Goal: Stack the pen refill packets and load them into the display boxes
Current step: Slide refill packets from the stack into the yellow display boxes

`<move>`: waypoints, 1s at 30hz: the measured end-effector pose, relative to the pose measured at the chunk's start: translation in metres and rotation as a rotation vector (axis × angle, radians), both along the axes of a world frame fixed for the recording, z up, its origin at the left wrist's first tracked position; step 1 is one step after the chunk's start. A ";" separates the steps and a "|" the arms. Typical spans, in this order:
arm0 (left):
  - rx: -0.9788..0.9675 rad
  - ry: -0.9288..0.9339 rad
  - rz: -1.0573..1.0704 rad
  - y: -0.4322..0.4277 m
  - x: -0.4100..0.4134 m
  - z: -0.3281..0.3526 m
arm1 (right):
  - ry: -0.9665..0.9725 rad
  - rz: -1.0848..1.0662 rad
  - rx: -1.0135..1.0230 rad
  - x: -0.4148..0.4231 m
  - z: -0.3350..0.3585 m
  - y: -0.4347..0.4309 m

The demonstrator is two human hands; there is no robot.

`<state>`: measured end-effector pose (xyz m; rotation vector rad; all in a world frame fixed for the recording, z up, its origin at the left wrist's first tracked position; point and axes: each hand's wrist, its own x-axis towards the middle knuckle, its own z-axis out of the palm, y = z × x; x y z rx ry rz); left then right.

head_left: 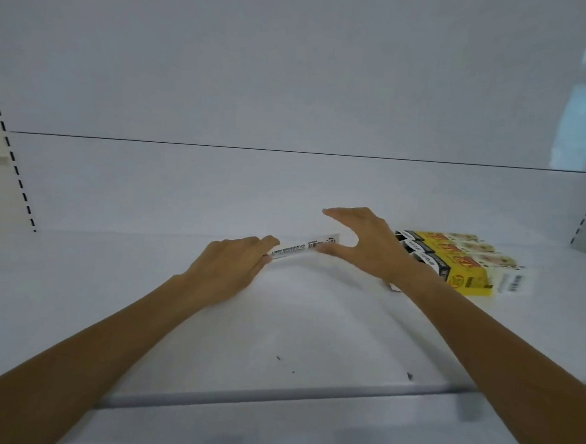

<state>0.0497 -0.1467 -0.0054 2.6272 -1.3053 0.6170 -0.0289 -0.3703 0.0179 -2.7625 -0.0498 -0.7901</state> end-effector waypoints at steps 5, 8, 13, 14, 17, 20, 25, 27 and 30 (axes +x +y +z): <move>-0.067 -0.021 -0.024 -0.044 -0.026 0.001 | -0.042 -0.132 -0.001 -0.051 0.008 -0.091; -0.092 -0.043 -0.043 -0.075 -0.045 -0.002 | 0.017 -0.229 -0.082 -0.087 0.001 -0.147; -0.167 -0.092 0.001 -0.112 -0.064 -0.010 | 0.139 -0.264 -0.137 -0.129 -0.029 -0.207; -0.189 -0.116 0.000 -0.116 -0.068 -0.012 | 0.151 -0.241 -0.129 -0.132 -0.034 -0.214; -0.217 -0.210 0.000 -0.122 -0.076 -0.017 | 0.111 -0.139 -0.058 -0.133 -0.042 -0.223; -0.220 -0.261 0.032 -0.122 -0.079 -0.021 | 0.076 -0.094 -0.033 -0.130 -0.047 -0.229; -0.109 -0.292 0.121 -0.130 -0.084 -0.022 | 0.047 -0.096 -0.031 -0.127 -0.050 -0.232; -0.092 -0.242 0.177 -0.132 -0.085 -0.025 | 0.038 -0.088 -0.024 -0.126 -0.051 -0.232; -0.123 -0.239 0.144 -0.130 -0.082 -0.030 | 0.021 -0.085 -0.013 -0.126 -0.051 -0.232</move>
